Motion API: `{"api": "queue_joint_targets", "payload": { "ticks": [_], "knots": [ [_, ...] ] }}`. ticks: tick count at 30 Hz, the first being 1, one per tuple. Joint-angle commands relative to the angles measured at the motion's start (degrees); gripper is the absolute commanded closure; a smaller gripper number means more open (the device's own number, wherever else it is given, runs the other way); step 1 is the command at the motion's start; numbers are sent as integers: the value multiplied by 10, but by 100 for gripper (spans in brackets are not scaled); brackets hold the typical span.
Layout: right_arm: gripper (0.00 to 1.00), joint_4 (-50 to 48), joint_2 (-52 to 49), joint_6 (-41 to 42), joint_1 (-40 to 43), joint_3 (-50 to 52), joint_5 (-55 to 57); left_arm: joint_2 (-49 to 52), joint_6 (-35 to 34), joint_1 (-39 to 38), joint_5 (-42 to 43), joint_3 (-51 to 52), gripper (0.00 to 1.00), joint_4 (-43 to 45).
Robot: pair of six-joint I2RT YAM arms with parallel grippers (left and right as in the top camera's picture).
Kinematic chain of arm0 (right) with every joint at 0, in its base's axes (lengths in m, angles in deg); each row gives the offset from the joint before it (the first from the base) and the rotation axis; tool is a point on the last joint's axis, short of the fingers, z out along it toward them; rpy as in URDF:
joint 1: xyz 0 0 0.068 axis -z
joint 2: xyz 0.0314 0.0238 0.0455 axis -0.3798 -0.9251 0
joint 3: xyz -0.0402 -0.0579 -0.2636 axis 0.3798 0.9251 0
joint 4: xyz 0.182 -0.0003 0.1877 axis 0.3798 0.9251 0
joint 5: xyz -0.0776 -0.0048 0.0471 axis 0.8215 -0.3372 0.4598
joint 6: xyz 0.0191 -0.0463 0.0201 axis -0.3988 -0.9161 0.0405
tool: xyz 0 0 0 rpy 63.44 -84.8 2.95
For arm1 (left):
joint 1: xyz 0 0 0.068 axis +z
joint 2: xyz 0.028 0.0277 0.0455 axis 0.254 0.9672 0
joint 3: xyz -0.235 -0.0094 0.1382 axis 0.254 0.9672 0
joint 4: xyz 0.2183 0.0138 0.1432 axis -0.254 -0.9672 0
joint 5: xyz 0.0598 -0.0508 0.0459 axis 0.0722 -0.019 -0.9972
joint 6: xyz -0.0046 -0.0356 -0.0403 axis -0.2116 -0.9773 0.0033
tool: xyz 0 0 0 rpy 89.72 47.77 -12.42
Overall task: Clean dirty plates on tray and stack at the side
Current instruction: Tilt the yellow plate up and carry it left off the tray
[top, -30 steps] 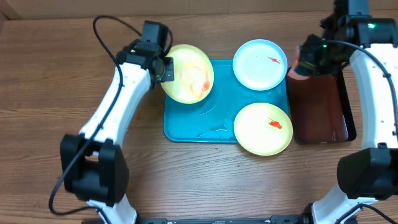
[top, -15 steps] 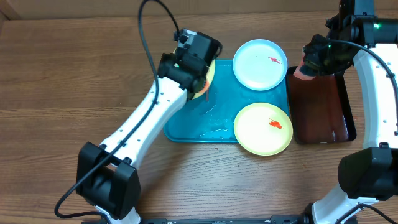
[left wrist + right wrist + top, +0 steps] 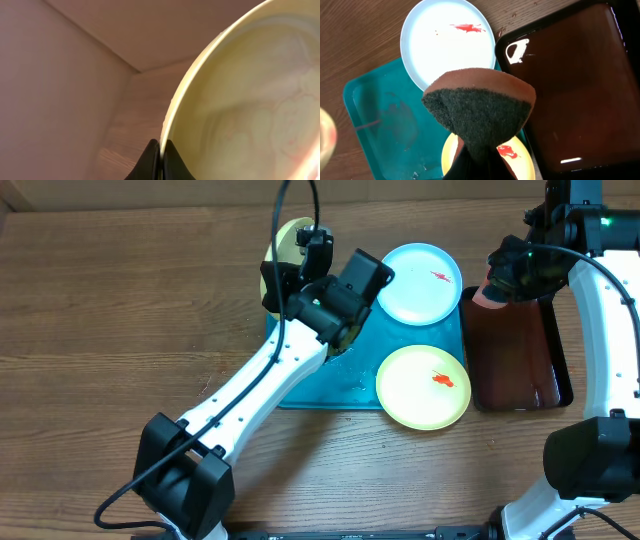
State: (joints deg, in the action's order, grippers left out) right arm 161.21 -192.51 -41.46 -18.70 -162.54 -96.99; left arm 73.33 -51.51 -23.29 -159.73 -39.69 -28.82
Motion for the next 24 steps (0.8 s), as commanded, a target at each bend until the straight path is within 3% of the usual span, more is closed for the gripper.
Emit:
{"api": "queue_joint_targets", "payload": {
  "ticks": [1, 13, 24],
  "knots": [
    [96, 2, 2, -2, -2, -5, 6, 0, -20, -12, -99, -9, 96, 4],
    [96, 7, 2, -3, -2, -5, 6, 0, -9, -41, -172, -9, 96, 13],
    [96, 9, 2, -3, -2, -5, 6, 0, 1, -53, -173, -9, 96, 20]
  ]
}}
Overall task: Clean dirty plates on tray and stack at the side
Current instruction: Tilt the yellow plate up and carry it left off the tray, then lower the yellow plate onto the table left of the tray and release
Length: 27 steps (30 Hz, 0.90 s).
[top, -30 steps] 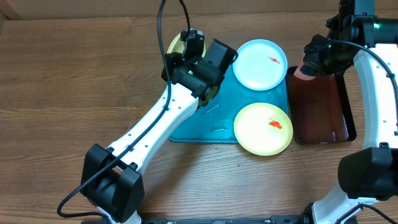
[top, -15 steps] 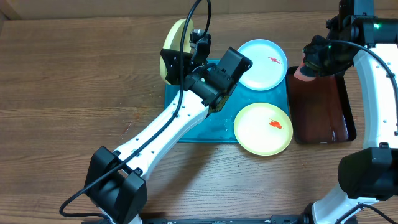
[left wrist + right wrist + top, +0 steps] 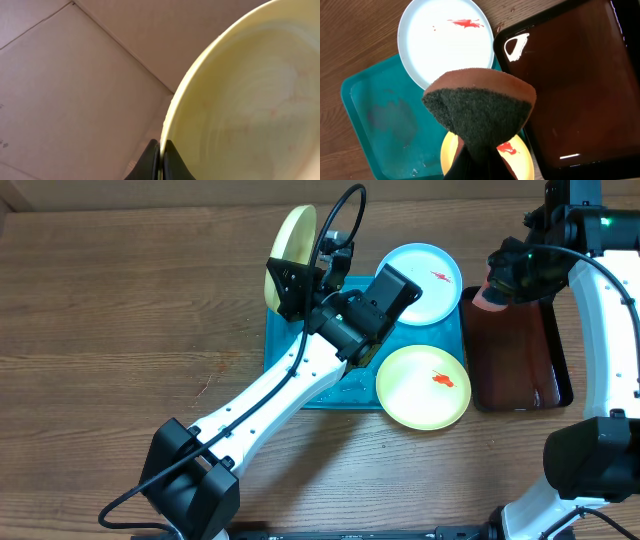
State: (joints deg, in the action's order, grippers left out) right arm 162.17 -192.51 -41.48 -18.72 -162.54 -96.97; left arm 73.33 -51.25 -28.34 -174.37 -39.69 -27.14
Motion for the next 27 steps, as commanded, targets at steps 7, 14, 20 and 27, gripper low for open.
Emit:
{"api": "queue_joint_targets", "payload": {
  "ticks": [7, 14, 20, 27],
  "knots": [
    [96, 1, 2, -2, -1, -5, 6, 0, -2, -2, -2, -9, 96, 3],
    [96, 3, 2, -3, -1, -5, 6, 0, 4, 32, 218, -9, 96, -30],
    [96, 6, 2, -5, -1, -5, 6, 0, -51, 119, 459, -9, 96, -96],
    [96, 7, 2, -5, -1, -5, 6, 0, -37, 292, 815, -9, 96, -120]
  ]
}}
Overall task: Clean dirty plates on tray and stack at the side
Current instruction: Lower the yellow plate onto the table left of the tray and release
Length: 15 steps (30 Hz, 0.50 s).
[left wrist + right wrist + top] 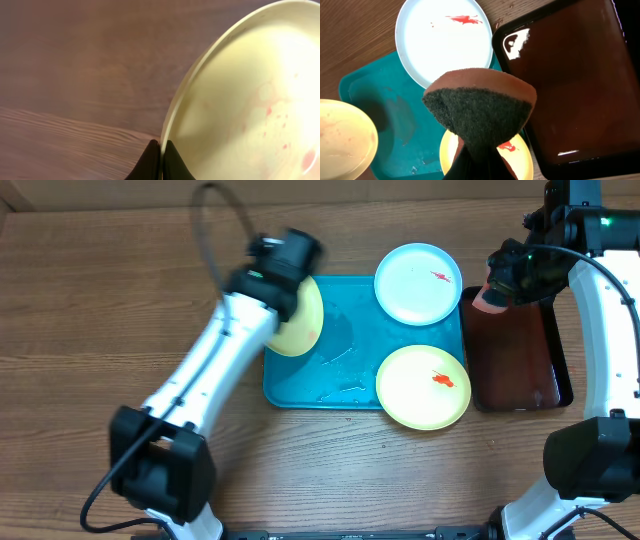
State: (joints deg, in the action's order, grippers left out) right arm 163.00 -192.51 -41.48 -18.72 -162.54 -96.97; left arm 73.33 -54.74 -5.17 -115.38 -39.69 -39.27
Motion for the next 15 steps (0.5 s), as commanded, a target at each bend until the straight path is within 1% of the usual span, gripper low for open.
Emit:
{"api": "queue_joint_targets", "payload": {
  "ticks": [1, 3, 5, 9, 12, 15],
  "knots": [
    [96, -1, 2, -5, -1, -5, 6, 0, 10, 90, 283, -9, 96, 3],
    [96, -1, 2, -5, -2, -5, 6, 0, 31, 145, 368, -9, 95, 1],
    [96, -1, 2, -5, -2, -5, 6, 0, 45, 197, 405, -9, 96, -10],
    [96, -1, 2, -5, -2, -5, 6, 0, 85, 286, 410, 11, 95, -10],
    [96, -1, 2, -5, -2, -5, 6, 0, 91, 329, 410, 43, 96, 13],
    [96, -1, 2, -5, -2, -5, 6, 0, 87, 355, 419, 86, 96, 59]
  ]
}}
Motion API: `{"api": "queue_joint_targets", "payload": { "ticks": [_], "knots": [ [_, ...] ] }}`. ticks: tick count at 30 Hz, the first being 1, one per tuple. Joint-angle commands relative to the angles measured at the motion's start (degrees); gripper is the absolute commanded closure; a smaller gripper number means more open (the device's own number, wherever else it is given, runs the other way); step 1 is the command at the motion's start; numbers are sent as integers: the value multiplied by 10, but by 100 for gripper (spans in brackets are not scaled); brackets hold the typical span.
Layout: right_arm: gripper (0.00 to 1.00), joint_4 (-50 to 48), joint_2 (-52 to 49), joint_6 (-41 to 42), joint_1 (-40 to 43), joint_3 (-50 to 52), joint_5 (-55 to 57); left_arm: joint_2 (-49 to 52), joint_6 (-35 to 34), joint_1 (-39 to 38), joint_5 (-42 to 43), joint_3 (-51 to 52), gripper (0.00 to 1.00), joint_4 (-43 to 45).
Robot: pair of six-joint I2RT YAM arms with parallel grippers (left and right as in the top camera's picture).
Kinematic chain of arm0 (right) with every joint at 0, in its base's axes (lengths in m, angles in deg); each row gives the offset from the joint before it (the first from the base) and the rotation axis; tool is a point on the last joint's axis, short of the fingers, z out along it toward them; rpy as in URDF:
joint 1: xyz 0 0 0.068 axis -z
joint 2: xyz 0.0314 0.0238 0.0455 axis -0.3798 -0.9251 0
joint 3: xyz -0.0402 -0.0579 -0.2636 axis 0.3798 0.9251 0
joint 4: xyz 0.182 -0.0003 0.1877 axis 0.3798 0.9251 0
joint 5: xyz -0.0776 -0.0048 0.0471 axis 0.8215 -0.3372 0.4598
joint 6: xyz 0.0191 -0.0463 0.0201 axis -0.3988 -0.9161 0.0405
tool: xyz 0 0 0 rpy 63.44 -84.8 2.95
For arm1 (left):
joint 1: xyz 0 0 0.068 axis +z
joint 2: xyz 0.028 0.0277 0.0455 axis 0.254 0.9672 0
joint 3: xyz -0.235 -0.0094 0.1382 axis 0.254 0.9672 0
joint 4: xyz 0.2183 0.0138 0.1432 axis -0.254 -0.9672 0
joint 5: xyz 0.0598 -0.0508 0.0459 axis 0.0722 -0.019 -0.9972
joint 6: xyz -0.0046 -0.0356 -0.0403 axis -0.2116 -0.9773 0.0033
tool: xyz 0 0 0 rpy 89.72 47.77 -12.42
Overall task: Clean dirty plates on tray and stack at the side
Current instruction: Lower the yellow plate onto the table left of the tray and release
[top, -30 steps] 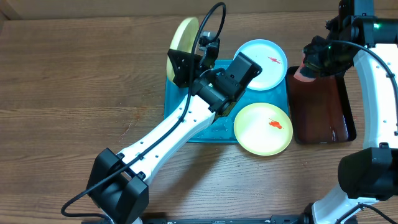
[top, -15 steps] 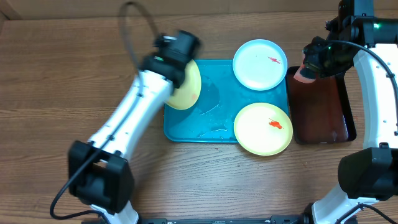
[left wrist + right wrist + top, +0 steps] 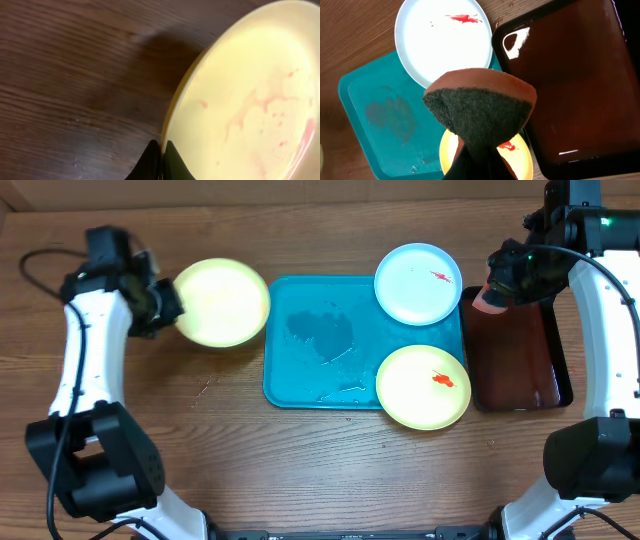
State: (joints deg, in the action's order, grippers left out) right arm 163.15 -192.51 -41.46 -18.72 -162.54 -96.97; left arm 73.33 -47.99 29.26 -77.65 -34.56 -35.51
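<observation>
My left gripper (image 3: 165,308) is shut on the rim of a pale yellow plate (image 3: 220,302) with faint pink smears (image 3: 250,105), held over the wooden table left of the teal tray (image 3: 330,350). A white-blue plate (image 3: 418,283) with a red stain overlaps the tray's back right corner. A yellow plate (image 3: 423,386) with a red stain lies at the tray's front right. My right gripper (image 3: 480,160) is shut on a brown sponge with a dark scrub face (image 3: 480,110), above the dark tray (image 3: 515,350).
The dark brown tray (image 3: 570,85) holds liquid at the right side of the table. A wet smear (image 3: 320,330) marks the teal tray's bare middle. Wooden tabletop (image 3: 120,430) lies to the left and front.
My left arm has swung left, carrying the yellow plate from the tray's left edge to over the table left of the tray. The right gripper with the sponge has not moved.
My left gripper held the yellow plate tilted on edge above the tray's back left corner. Then the plate was over the tray's left edge, and now it is over the table left of the tray. The right gripper stayed still, holding the sponge.
</observation>
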Motion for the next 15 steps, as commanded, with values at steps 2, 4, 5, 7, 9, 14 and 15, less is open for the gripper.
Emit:
{"api": "queue_joint_targets", "payload": {
  "ticks": [2, 4, 5, 7, 9, 14, 15],
  "knots": [
    [96, -3, 2, -5, -2, -5, 6, 0, 18, 12, 39, 65, 95, 59],
    [96, -3, 2, -5, -2, -5, 6, 0, 5, 10, 24, 96, 96, 94],
    [96, -2, 2, -5, -2, -5, 5, 0, -6, 9, 12, 109, 96, 109],
    [96, -2, 2, -5, -2, -5, 5, 0, -36, 5, -26, 137, 96, 140],
    [96, -2, 2, -5, -2, -5, 6, 0, -73, 3, -67, 162, 96, 168],
    [96, -2, 2, -5, -2, -5, 6, 0, -117, 3, -138, 195, 96, 198],
    [96, -2, 2, -5, -2, -5, 6, 0, -116, 3, -139, 196, 96, 200]
  ]
}}
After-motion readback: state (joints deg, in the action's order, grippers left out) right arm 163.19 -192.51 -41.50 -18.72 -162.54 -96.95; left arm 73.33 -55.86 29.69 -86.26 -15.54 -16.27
